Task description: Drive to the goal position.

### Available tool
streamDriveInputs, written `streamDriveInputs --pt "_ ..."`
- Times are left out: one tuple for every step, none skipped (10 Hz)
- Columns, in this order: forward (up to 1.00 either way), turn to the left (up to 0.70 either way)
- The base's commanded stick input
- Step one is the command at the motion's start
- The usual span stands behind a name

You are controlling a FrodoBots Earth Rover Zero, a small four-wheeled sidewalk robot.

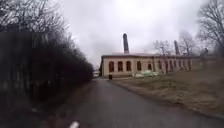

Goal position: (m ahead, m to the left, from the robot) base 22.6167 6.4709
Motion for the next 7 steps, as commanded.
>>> streamDriveInputs --pt "0.0 0.0" --pt "0.0 0.0" --pt "0.0 0.0" --pt "0.0 0.0" --pt "0.0 0.0" --pt "0.0 0.0" --pt "0.12 0.0"
